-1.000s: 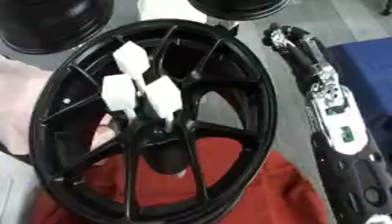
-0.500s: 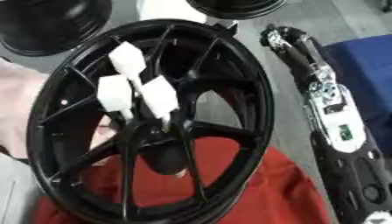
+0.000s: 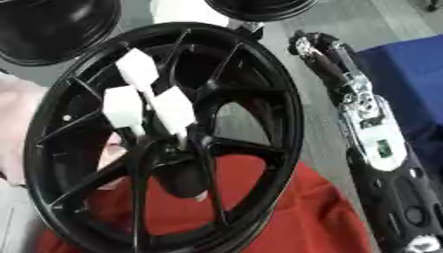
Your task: Pull the pin out of the wheel hub.
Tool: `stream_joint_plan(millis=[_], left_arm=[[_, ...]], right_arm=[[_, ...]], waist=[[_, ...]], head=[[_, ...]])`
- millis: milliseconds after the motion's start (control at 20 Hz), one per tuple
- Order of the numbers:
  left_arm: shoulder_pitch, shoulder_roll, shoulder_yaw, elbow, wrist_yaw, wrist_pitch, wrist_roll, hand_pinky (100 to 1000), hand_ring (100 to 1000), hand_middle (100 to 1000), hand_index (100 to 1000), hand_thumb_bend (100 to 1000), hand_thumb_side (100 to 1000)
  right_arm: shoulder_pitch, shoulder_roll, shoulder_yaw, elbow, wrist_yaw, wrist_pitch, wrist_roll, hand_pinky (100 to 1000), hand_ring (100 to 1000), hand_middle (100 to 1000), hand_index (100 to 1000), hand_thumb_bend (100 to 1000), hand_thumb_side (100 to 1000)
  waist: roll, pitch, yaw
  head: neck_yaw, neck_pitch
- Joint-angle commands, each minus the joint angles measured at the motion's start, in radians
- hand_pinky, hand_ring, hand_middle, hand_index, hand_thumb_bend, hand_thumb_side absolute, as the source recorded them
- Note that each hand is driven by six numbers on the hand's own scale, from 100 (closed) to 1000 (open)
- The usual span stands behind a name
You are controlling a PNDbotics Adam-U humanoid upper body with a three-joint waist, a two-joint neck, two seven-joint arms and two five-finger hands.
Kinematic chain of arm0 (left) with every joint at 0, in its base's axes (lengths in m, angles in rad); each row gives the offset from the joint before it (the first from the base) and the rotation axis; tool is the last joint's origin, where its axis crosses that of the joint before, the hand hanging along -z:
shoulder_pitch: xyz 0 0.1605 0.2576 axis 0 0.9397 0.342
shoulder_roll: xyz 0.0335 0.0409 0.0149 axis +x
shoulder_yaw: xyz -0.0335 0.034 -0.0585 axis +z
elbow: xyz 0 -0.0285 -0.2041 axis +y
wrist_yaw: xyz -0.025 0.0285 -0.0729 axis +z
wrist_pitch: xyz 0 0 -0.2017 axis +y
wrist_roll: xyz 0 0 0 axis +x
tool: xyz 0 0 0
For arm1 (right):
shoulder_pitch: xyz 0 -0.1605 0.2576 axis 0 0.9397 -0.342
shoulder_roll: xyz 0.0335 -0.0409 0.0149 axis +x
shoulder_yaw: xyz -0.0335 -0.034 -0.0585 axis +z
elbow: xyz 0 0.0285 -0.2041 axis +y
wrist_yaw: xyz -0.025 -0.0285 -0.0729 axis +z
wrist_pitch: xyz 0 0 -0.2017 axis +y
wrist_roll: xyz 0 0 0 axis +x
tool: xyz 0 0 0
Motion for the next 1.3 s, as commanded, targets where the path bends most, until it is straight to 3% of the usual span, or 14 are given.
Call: stream_joint_plan(millis=[50, 550, 1000, 1300], left_arm=[[-0.06, -0.027, -0.035, 0.042, 0.01, 0.02, -0.04, 739, 708, 701, 796, 529, 709], [-0.157, -0.11, -0.119, 0.055, 0.003, 0.054, -0.038, 736, 704, 704, 797, 529, 709], [-0.14, -0.1, -0.164, -0.033, 0.025, 0.149, 0.127, 731, 690, 738, 798, 549, 693], [-0.079, -0.051, -0.176, -0.117, 0.031, 0.213, 0.22, 723, 664, 737, 822, 571, 671]], right_arm=[[-0.004, -0.026, -0.006, -0.008, 0.002, -0.002, 0.003, 934, 786, 610, 656, 100, 564], [-0.006, -0.023, 0.001, -0.004, 0.001, -0.002, 0.012, 934, 786, 609, 656, 100, 568], [-0.011, -0.024, 0.008, -0.001, 0.002, -0.001, 0.023, 935, 786, 609, 656, 100, 571], [-0.019, -0.022, 0.015, 0.0, 0.002, 0.001, 0.03, 935, 787, 610, 657, 100, 573]], waist=[[0.009, -0.043, 0.002], [0.009, -0.041, -0.004], [0.012, -0.034, -0.012], [0.014, -0.026, -0.02]], head=[[0.001, -0.012], [0.018, -0.016], [0.032, -0.011], [0.04, -0.012]])
